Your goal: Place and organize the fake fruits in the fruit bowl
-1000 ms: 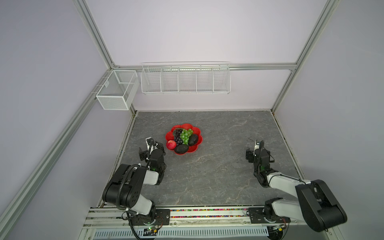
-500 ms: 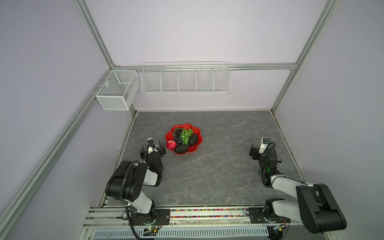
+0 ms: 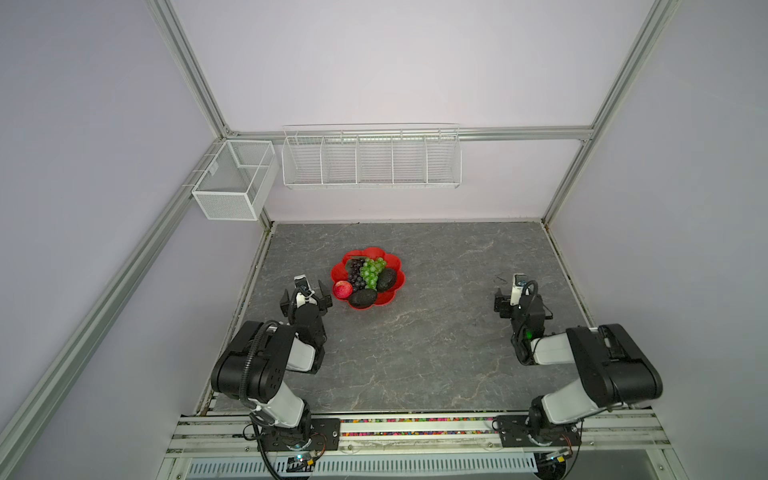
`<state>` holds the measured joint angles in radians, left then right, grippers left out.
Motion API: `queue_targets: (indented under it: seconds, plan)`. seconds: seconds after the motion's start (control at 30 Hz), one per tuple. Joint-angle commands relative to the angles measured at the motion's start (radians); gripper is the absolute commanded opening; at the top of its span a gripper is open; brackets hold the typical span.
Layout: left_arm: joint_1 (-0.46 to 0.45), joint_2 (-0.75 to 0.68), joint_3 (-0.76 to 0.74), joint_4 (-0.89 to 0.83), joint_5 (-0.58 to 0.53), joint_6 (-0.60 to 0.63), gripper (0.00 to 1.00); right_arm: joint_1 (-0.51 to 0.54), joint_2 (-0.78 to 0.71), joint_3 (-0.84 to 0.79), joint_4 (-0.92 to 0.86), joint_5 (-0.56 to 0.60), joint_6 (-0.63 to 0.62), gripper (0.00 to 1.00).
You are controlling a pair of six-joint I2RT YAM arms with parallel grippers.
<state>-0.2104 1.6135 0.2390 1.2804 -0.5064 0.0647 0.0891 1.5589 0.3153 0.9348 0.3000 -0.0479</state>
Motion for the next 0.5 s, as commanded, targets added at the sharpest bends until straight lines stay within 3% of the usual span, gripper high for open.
queue_targets:
  seconds: [0.0,0.07,0.47]
  plan:
    - [0.005,0.005,-0.006,0.033,0.008,0.017,0.99,-0.026,-0.001,0.024,0.070,-0.024,-0.004,0.89]
    - [0.005,0.005,-0.004,0.033,0.008,0.017,0.99,-0.002,-0.025,0.012,0.049,0.023,-0.007,0.89]
    - [0.005,0.005,-0.006,0.034,0.008,0.018,0.99,-0.038,-0.020,0.053,-0.019,-0.036,0.016,0.89]
